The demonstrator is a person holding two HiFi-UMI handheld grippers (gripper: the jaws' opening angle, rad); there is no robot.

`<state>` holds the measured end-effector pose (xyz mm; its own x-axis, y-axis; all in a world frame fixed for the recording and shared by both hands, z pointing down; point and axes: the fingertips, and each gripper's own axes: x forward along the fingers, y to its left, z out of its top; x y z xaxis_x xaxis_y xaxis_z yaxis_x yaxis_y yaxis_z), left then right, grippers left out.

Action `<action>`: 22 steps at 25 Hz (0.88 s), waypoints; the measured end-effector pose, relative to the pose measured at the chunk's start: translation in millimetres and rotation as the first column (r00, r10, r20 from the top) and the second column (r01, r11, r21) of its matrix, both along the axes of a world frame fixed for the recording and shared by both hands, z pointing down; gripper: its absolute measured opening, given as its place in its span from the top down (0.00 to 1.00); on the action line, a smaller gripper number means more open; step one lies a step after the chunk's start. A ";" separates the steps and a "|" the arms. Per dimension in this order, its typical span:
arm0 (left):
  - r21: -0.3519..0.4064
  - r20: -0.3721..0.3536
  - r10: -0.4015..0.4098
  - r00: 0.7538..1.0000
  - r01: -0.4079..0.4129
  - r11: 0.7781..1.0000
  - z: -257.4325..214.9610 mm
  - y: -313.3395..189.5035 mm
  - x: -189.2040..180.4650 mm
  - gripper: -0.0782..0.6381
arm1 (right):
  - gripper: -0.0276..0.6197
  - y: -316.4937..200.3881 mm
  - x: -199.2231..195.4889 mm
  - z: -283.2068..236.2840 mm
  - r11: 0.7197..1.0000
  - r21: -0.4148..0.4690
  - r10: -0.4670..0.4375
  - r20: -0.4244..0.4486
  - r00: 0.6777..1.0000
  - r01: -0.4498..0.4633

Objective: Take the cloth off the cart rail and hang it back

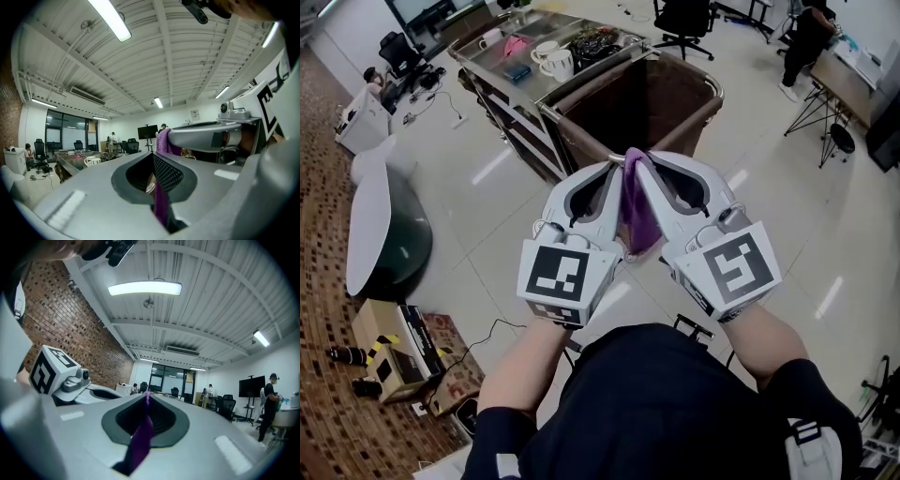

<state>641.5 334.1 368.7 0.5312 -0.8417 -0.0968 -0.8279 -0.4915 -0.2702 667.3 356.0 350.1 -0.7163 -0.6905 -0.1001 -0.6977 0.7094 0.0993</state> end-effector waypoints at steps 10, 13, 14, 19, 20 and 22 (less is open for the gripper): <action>-0.083 -0.005 -0.137 0.991 0.136 0.987 17.9 12.1 -27.4 0.89 | 0.93 5.2 -22.8 4.5 0.994 0.007 -0.109 -0.010 0.994 0.109; -0.074 -0.016 -0.167 0.986 0.165 0.983 17.0 16.6 -52.2 0.89 | 0.93 8.8 -46.7 5.1 0.991 0.012 -0.136 -0.019 0.991 0.136; -0.068 -0.019 -0.174 0.985 0.173 0.983 16.4 16.2 -62.0 0.89 | 0.93 8.1 -56.4 5.3 0.990 0.014 -0.142 -0.023 0.990 0.143; -0.001 -0.031 -0.190 0.981 0.190 0.982 11.3 12.0 -121.2 0.89 | 0.93 4.6 -113.3 5.6 0.986 0.020 -0.165 -0.038 0.986 0.166; 0.015 -0.032 -0.191 0.981 0.191 0.981 9.8 11.9 -134.3 0.89 | 0.93 4.8 -126.0 5.3 0.985 0.021 -0.169 -0.039 0.985 0.169; 0.024 -0.035 -0.194 0.980 0.195 0.980 7.1 12.1 -161.9 0.89 | 0.93 4.3 -152.7 3.9 0.985 0.022 -0.172 -0.039 0.984 0.173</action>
